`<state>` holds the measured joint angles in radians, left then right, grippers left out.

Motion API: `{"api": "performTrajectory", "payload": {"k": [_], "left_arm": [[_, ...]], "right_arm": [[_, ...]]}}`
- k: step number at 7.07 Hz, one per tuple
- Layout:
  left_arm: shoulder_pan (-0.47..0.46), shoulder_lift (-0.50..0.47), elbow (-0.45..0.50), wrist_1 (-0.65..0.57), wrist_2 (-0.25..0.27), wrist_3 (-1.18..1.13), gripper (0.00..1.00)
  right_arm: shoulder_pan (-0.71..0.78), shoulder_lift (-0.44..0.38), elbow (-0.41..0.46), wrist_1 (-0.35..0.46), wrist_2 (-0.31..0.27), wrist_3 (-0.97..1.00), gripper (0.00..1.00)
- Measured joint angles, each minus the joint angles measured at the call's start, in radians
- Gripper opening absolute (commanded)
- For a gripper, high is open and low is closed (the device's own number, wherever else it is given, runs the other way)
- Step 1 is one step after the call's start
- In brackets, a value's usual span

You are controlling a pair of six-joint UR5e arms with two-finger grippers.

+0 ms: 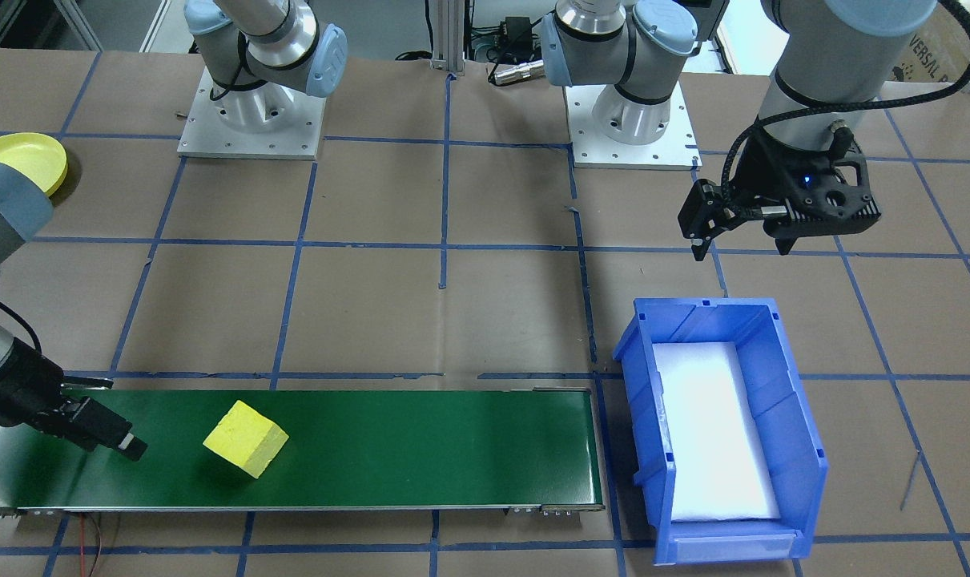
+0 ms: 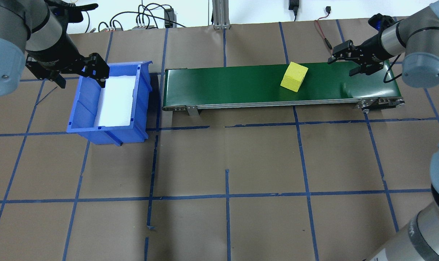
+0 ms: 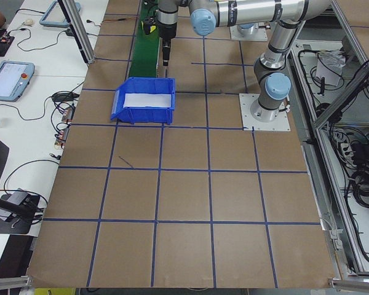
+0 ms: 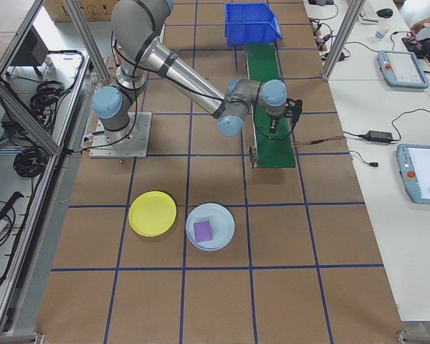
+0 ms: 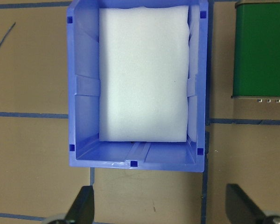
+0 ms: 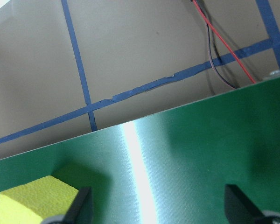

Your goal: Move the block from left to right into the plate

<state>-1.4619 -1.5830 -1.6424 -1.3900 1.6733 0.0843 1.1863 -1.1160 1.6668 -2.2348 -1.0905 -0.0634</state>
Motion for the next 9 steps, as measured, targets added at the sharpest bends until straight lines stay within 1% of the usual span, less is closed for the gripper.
{"api": "performTrajectory", "payload": {"k": [9], "left_arm": [[0.003,0.000,0.000,0.000,-0.005,0.000,1.00]], "right_arm": [[0.014,0.001,-0.004,0.000,0.000,0.011,1.00]]}}
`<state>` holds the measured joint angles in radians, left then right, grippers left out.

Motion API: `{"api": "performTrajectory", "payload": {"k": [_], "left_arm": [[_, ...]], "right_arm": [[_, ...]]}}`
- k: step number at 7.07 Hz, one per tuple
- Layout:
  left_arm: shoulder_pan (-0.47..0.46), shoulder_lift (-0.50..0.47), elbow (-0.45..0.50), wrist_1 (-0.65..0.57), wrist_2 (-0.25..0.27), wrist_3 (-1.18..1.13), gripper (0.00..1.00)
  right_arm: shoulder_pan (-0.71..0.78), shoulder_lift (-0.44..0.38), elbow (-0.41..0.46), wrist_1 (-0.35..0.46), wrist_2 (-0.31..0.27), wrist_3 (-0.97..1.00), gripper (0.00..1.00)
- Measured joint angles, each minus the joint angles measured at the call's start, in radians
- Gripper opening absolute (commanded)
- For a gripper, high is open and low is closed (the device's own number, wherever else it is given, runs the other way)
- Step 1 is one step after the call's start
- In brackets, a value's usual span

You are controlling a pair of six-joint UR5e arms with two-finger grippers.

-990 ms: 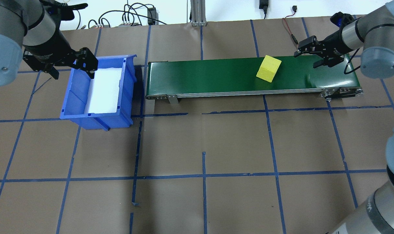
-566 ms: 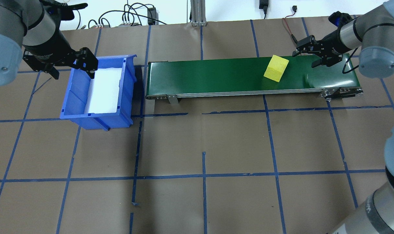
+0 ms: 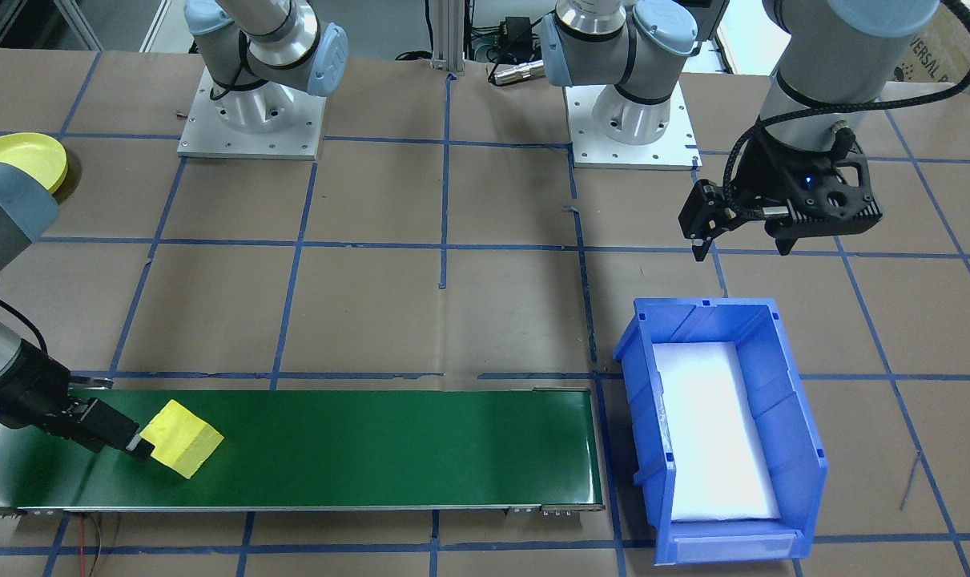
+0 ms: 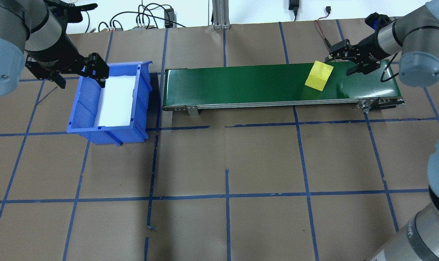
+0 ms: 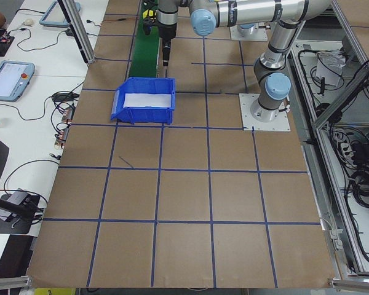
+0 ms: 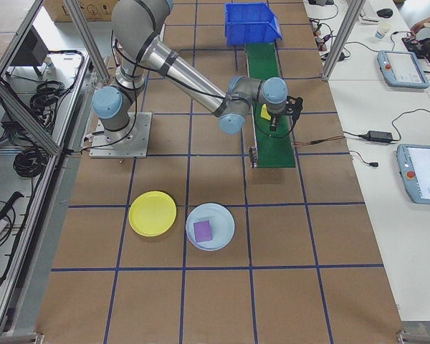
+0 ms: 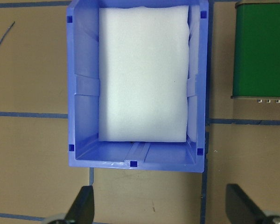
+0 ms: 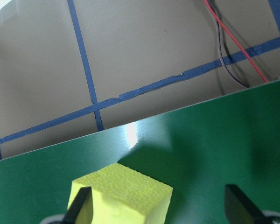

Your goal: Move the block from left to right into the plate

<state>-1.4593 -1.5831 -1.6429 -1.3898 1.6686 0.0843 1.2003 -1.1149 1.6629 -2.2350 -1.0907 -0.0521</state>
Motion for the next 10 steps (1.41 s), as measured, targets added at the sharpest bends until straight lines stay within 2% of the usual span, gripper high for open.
{"api": "performTrajectory", "payload": {"k": [4,5,6,7,8,10], "left_arm": [[0.001,0.000,0.000,0.000,-0.001,0.000,1.00],[0.001,0.000,0.000,0.000,-0.001,0.000,1.00],[0.001,0.000,0.000,0.000,-0.001,0.000,1.00],[0.001,0.000,0.000,0.000,-0.001,0.000,1.00],[0.001,0.000,0.000,0.000,-0.001,0.000,1.00],[0.001,0.000,-0.001,0.000,-0.001,0.000,1.00]], "right_arm": [[-0.001,0.020,-0.014,0.000,-0.009,-0.002,1.00],[-0.001,0.024,-0.015,0.000,-0.018,-0.003,0.94],[-0.001,0.027,-0.016,0.000,-0.030,-0.005,0.64],[-0.001,0.028,-0.016,0.000,-0.052,-0.010,0.46],[-0.001,0.024,-0.015,0.001,-0.081,-0.035,0.38],[-0.003,-0.013,-0.012,0.015,-0.176,-0.121,0.35]]}}
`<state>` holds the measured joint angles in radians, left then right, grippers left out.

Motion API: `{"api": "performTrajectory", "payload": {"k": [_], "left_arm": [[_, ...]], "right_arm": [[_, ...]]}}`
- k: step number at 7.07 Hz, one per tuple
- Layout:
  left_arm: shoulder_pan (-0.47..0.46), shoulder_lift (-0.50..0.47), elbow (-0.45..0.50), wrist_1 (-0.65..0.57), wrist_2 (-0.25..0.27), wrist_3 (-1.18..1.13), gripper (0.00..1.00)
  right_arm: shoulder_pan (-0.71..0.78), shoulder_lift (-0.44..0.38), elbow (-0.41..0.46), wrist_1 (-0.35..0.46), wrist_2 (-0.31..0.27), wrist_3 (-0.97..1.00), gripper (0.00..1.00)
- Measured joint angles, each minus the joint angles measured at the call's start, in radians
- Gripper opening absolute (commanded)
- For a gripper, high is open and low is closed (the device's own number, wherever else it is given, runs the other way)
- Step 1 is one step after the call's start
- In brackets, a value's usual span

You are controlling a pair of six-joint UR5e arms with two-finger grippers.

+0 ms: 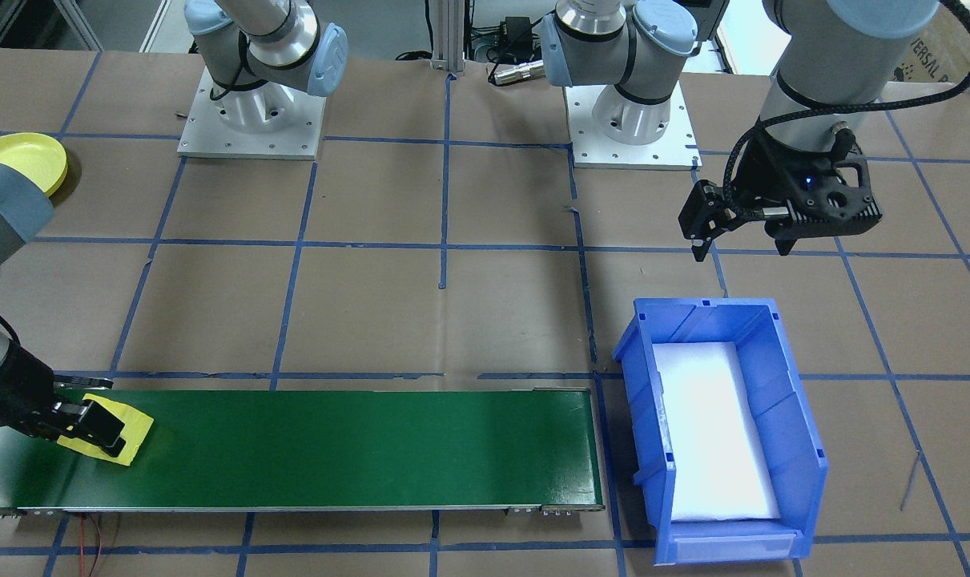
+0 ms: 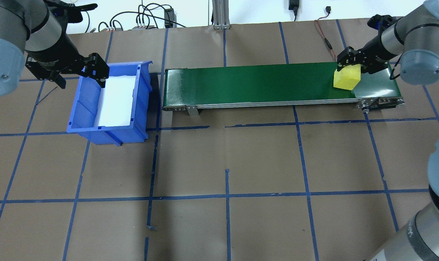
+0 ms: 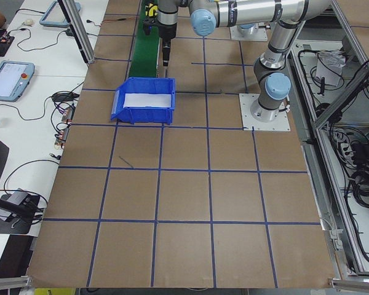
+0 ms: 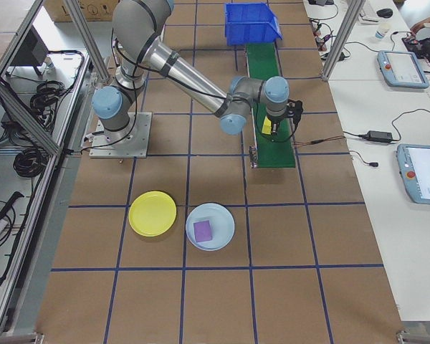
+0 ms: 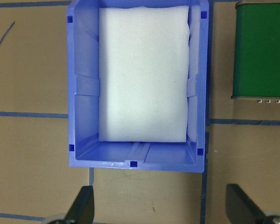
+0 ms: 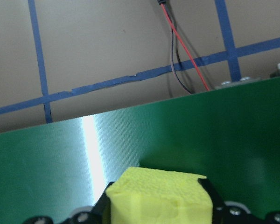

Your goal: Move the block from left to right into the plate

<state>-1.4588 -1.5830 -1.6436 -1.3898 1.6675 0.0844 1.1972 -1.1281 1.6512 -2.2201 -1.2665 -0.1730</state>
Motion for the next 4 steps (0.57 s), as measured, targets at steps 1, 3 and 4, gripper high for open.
{"api": "performTrajectory", "payload": {"k": [1,3,4], "left_arm": [[0.000,0.000,0.000,0.000,0.000,0.000,1.00],[0.000,0.000,0.000,0.000,0.000,0.000,1.00],[0.000,0.000,-0.001,0.000,0.000,0.000,1.00]], "right_arm": [[-0.004,-0.036,0.006,0.022,-0.048,-0.049,0.33],[-0.058,-0.151,0.050,0.110,-0.194,-0.162,0.31],[-0.143,-0.231,0.100,0.166,-0.233,-0.249,0.30]]}}
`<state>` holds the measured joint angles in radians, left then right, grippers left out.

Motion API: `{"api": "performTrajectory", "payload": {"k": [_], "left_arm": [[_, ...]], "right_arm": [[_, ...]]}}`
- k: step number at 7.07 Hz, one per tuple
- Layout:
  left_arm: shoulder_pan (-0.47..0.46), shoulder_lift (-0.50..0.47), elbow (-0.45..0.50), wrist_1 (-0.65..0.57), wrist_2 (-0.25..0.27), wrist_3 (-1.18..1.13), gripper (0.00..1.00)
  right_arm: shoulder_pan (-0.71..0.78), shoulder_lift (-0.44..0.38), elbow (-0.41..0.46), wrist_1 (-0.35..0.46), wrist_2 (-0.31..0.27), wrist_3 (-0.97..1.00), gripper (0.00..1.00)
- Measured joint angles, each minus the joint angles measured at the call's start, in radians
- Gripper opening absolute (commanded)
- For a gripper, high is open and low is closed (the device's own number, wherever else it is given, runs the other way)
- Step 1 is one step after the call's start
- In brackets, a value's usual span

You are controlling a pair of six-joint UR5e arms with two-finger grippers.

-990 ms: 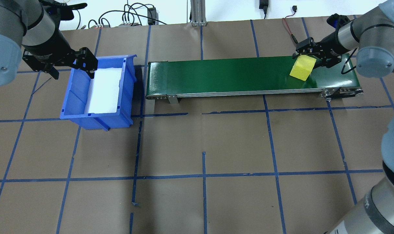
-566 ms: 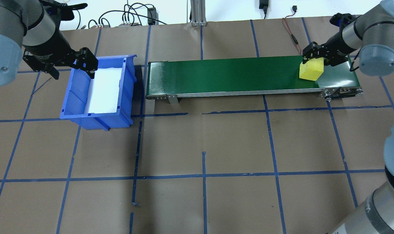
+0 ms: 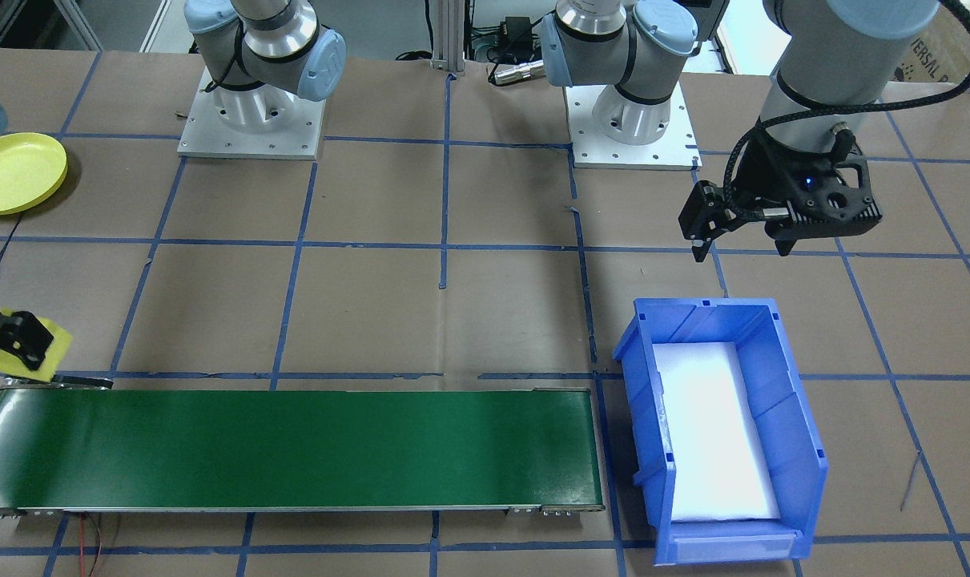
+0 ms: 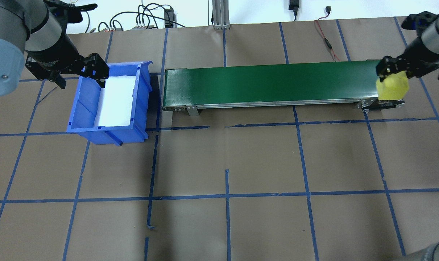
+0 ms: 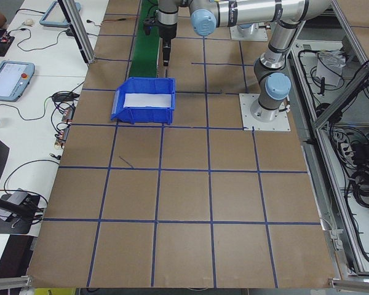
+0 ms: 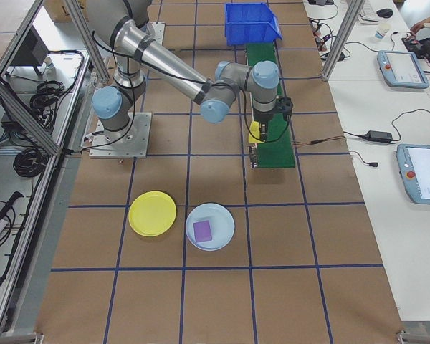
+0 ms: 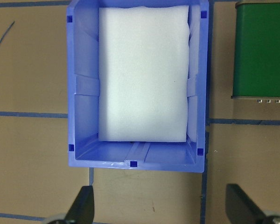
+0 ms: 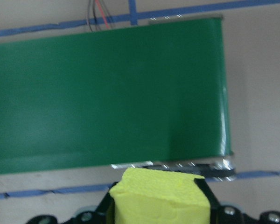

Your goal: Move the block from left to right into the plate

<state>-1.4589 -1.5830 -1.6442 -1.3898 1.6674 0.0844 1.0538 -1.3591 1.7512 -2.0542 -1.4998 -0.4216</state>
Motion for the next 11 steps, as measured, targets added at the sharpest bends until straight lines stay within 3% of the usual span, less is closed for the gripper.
{"api": "performTrajectory", "payload": {"k": [2,5,6,7,8,11], "left_arm": [[0.000,0.000,0.000,0.000,0.000,0.000,1.00],[0.000,0.000,0.000,-0.001,0.000,0.001,1.00],[0.000,0.000,0.000,-0.001,0.000,0.000,1.00],[-0.002,-0.001,0.000,-0.001,0.000,-0.002,1.00],[-0.006,-0.004,0.000,0.000,-0.002,-0.002,1.00],[-0.053,-0.009,-0.011,-0.001,-0.023,-0.014,1.00]], "right_arm": [[-0.228,-0.128,0.108,0.062,-0.024,-0.255,0.30],[-0.610,-0.167,0.252,0.048,-0.028,-0.593,0.30],[-0.729,-0.168,0.301,0.021,-0.027,-0.678,0.36],[-0.807,-0.161,0.328,-0.005,-0.026,-0.742,0.63],[-0.853,-0.139,0.341,-0.028,-0.022,-0.785,0.98],[-0.876,-0.095,0.338,-0.040,-0.020,-0.790,1.00]]}}
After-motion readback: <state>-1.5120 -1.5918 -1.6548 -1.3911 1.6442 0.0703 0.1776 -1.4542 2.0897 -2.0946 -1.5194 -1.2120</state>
